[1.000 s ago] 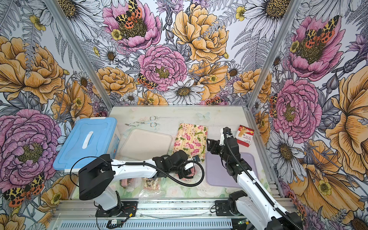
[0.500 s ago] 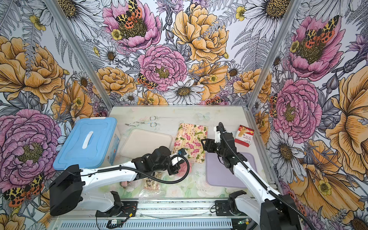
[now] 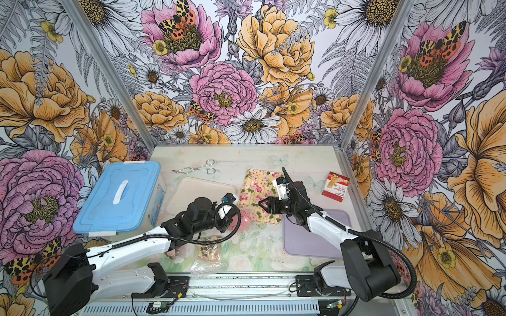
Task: Pour cookies out of the ziploc bag
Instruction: Pick up the ziploc bag from the center of the board.
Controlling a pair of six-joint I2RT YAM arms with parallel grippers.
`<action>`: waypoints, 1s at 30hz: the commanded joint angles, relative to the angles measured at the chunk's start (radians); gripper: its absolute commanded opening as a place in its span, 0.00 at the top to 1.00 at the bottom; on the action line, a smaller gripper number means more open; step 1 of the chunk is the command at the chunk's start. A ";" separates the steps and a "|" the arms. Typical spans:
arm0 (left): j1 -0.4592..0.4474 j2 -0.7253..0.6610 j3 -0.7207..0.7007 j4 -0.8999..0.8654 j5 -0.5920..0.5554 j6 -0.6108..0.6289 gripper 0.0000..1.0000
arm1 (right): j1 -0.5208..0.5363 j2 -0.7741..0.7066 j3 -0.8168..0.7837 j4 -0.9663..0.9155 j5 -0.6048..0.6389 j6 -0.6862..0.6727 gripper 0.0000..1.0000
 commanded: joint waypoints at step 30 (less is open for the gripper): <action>0.035 0.048 -0.015 0.164 0.190 -0.027 1.00 | 0.133 0.143 0.031 0.367 -0.156 0.054 0.45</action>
